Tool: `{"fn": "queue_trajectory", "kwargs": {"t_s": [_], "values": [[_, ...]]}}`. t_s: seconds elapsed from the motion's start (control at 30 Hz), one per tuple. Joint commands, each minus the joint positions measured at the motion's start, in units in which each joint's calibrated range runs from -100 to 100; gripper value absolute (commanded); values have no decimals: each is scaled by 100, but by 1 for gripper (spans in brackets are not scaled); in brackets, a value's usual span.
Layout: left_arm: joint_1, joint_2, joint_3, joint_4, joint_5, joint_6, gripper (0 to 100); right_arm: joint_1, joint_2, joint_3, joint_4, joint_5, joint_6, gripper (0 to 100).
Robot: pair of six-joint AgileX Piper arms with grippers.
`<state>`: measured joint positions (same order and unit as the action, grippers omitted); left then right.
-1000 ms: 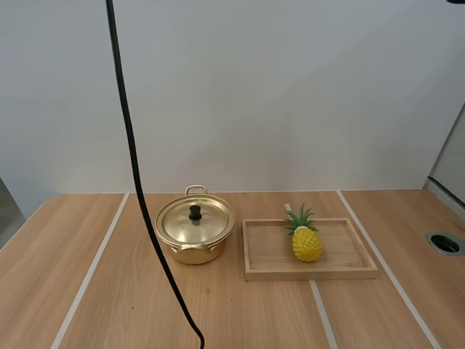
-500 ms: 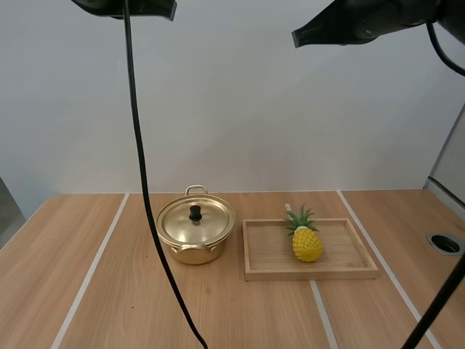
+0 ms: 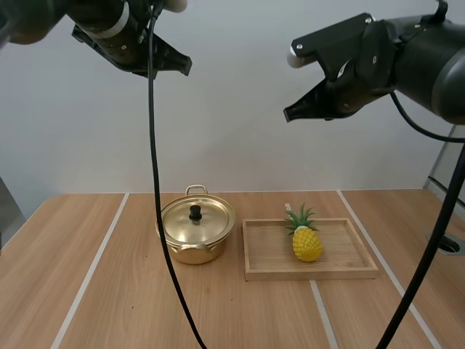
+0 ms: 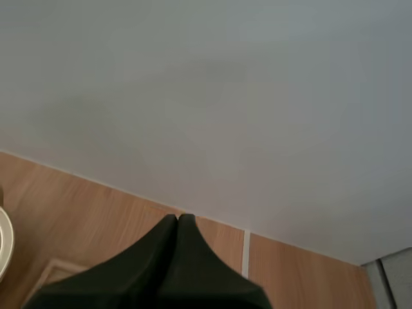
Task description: Open the pot, put the pineapple inside, and close it
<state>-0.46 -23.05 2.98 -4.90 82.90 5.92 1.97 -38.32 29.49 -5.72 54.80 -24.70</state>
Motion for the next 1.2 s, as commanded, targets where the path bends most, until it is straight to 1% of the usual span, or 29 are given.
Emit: {"fn": "queue_trajectory", "kwargs": {"t_s": [0.0, 0.3, 0.43, 0.73, 0.93, 1.07, 1.17], "values": [[7, 162, 166, -213, 54, 94, 0, 3, -32, 451, -60, -351, 11, 0], [0, 520, 1007, -223, 54, 217, 0, 3, -32, 1614, -60, -1117, 11, 0], [0, 636, 1418, -441, 54, 387, 0, 3, -32, 1931, -60, -1380, 11, 0], [0, 847, 2023, -778, -24, 603, 0, 3, 55, 2256, -60, -1568, 11, 0], [0, 847, 2547, -1125, -372, 878, 0, 3, 582, 2279, -60, -1468, 114, 0], [-95, 890, 2786, -1113, -624, 959, 0, 3, 829, 2279, -60, -1468, 123, 0], [-223, 1050, 2798, -1059, -608, 952, 0, 3, 884, 2279, -60, -1468, 123, 0]]}}
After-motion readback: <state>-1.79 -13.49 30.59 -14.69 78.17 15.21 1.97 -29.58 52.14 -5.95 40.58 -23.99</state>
